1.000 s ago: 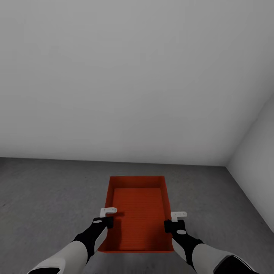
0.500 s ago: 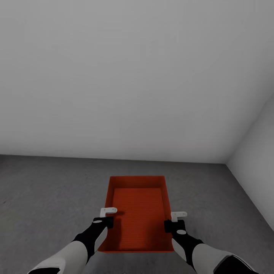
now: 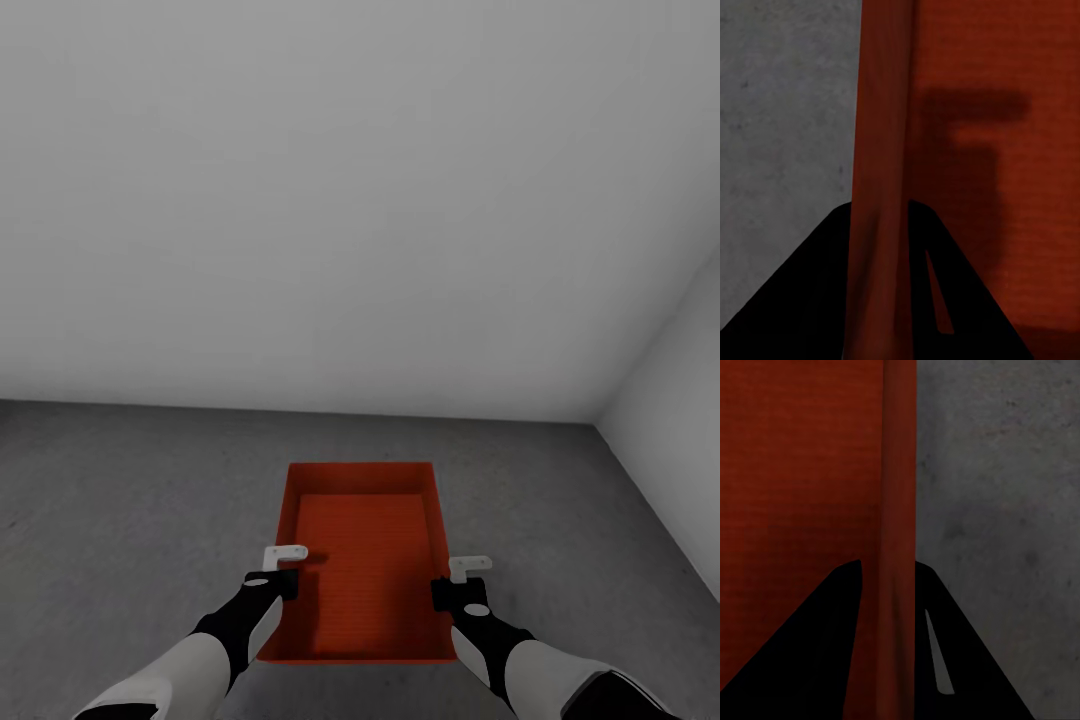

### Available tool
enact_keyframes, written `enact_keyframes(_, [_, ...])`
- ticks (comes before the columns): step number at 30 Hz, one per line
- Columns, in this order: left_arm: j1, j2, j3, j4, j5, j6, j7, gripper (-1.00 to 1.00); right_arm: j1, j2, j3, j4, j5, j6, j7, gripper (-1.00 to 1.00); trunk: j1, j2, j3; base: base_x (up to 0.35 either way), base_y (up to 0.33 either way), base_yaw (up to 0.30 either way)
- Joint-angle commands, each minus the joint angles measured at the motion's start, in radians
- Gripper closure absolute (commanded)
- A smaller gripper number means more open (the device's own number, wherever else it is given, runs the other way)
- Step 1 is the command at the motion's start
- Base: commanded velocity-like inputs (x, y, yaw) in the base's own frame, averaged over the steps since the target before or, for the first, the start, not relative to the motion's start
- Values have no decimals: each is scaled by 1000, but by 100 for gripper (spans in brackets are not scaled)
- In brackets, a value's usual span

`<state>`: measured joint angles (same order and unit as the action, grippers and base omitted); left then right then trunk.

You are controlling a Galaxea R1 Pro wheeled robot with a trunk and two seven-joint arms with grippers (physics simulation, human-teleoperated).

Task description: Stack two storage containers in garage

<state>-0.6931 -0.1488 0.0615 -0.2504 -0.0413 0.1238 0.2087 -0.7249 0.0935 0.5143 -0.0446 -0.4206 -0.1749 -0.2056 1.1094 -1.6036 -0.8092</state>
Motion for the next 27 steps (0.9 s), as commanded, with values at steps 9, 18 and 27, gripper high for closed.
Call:
enact_keyframes(9, [0, 0, -12, -6, -15, -1, 6, 100, -1, 0, -10, 18, -25, 0, -7, 100, 0, 0, -6, 0, 0, 0])
enact_keyframes(18, [0, 0, -12, -6, -15, -1, 6, 100, -1, 0, -10, 18, -24, 0, -6, 100, 0, 0, -6, 0, 0, 0])
enact_keyframes(27, [0, 0, -12, -6, -15, -1, 6, 100, -1, 0, -10, 18, -24, 0, -7, 100, 0, 0, -6, 0, 0, 0])
